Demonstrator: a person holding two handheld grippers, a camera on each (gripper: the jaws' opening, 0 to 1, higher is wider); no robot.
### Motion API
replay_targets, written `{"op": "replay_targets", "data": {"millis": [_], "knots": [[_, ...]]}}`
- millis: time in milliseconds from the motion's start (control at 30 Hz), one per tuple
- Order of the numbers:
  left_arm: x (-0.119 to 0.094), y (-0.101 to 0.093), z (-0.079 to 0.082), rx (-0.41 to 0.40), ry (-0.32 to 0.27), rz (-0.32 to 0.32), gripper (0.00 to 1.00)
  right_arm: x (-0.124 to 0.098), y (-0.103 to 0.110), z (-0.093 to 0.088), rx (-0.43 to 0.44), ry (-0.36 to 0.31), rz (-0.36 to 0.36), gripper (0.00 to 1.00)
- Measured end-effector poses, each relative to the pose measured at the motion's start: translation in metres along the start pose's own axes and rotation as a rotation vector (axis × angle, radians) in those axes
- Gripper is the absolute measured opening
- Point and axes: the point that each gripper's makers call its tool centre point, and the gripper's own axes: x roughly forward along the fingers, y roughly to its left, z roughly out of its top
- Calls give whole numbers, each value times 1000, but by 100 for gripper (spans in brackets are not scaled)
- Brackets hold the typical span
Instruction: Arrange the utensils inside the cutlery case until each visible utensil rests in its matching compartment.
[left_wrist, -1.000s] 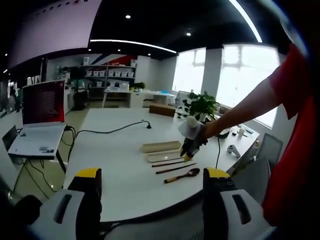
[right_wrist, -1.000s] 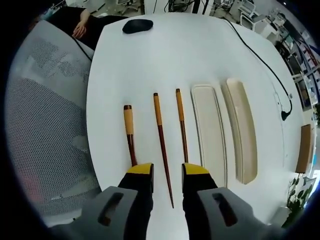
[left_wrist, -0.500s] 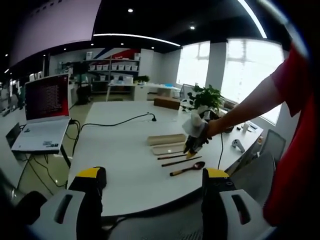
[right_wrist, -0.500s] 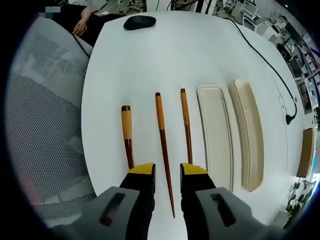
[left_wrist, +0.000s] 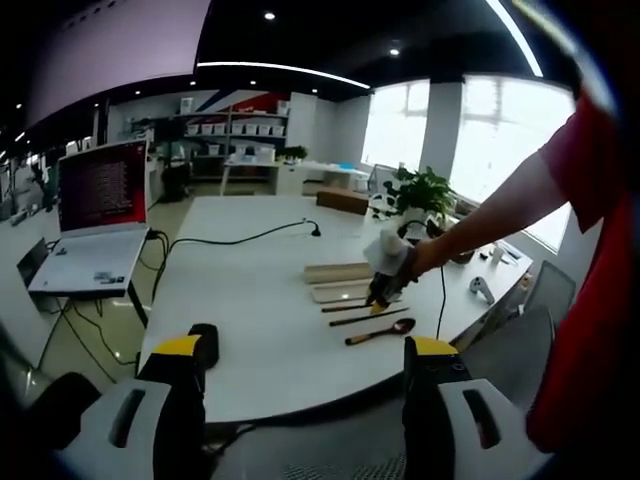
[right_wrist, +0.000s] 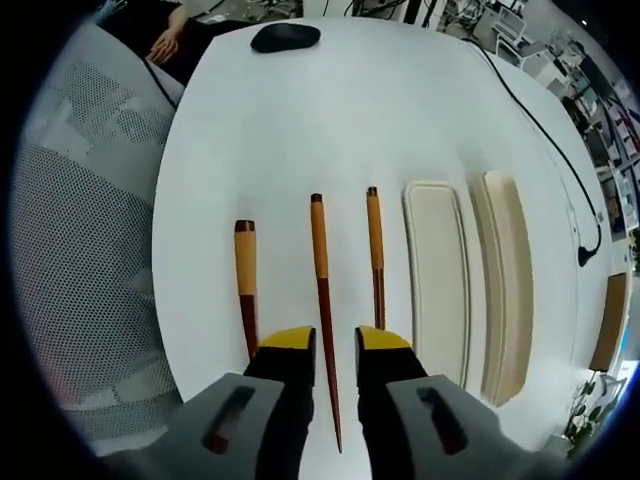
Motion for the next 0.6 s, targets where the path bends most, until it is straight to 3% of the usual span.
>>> {"op": "replay_targets", "data": {"millis": [600], "knots": [[0, 4, -4, -12, 11, 35, 83, 17, 2, -1, -32, 29, 26, 13]]}}
